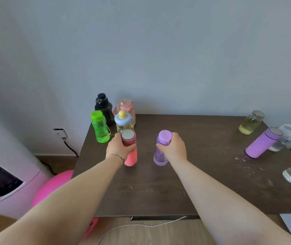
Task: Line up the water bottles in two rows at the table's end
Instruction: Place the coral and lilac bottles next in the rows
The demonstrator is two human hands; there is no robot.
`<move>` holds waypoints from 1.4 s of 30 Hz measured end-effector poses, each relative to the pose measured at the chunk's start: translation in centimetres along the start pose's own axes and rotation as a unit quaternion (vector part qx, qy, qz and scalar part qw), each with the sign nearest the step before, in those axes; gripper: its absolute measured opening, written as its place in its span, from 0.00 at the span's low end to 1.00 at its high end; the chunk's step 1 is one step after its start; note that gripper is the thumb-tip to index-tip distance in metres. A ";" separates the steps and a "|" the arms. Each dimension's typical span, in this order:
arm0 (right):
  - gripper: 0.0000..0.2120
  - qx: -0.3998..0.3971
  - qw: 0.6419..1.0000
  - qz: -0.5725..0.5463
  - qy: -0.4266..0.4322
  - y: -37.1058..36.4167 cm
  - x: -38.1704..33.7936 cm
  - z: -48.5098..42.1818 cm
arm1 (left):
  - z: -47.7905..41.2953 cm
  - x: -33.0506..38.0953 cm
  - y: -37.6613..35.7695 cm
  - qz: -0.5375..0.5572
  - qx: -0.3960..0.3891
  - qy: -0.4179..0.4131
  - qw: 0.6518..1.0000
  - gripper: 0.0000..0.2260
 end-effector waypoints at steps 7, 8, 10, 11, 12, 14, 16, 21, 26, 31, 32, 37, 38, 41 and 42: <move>0.32 -0.002 1.000 0.001 0.011 -5.1 -6.2 2.4 | -3.5 -4.2 6.5 -0.008 0.016 -0.007 1.000 0.25; 0.32 -0.004 1.000 0.002 0.012 -5.8 -6.9 2.5 | -4.0 -4.7 7.1 -0.010 0.017 -0.006 1.000 0.25; 0.33 -0.007 1.000 0.004 0.014 -7.0 -7.9 2.7 | -4.7 -5.8 8.0 -0.013 0.019 -0.001 1.000 0.26; 0.33 -0.010 1.000 0.004 0.015 -7.6 -8.3 2.7 | -4.9 -6.3 8.4 -0.014 0.019 0.002 1.000 0.26; 0.33 -0.014 1.000 0.004 0.017 -8.2 -8.7 2.7 | -5.1 -6.8 8.6 -0.014 0.020 0.006 1.000 0.26; 0.33 -0.024 0.999 0.006 0.022 -9.3 -9.3 2.5 | -5.4 -7.7 9.0 -0.014 0.023 0.012 1.000 0.27; 0.33 -0.034 0.999 0.007 0.026 -10.4 -9.8 2.3 | -5.7 -8.4 9.2 -0.014 0.026 0.018 0.999 0.27; 0.31 -0.056 0.997 0.009 0.043 -12.6 -10.7 1.6 | -6.5 -9.9 9.7 -0.015 0.035 0.037 0.999 0.25; 0.31 -0.071 0.996 0.011 0.047 -14.6 -11.1 1.4 | -7.5 -11.2 9.3 -0.039 0.026 0.044 0.998 0.26; 0.30 -0.082 0.995 0.013 0.054 -15.9 -11.1 1.3 | -7.9 -12.1 8.8 -0.044 0.028 0.048 0.997 0.27; 0.31 -0.084 0.995 0.014 0.055 -16.0 -11.0 1.3 | -7.9 -12.2 8.8 -0.044 0.028 0.049 0.997 0.27; 0.33 -0.096 0.994 0.017 0.050 -16.8 -10.7 1.1 | -8.4 -12.5 8.8 -0.041 0.026 0.049 0.998 0.28; 0.33 -0.099 0.994 0.018 0.049 -17.0 -10.5 1.2 | -8.4 -12.5 8.9 -0.041 0.025 0.049 0.998 0.28; 0.33 -0.106 0.993 0.014 0.048 -17.3 -10.2 1.2 | -8.4 -12.7 8.8 -0.042 0.019 0.050 0.998 0.28; 0.33 -0.107 0.993 0.012 0.047 -17.3 -10.2 1.2 | -8.3 -12.7 8.8 -0.044 0.017 0.048 0.998 0.28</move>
Point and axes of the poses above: each hand's wrist, its own z-axis away from the middle knuckle, its own y-axis out of the back of the hand, x = y × z, the point moved 10 cm from there along -z, towards the middle knuckle, and after that the axes turned 5 degrees about x, right-handed, at the moved point
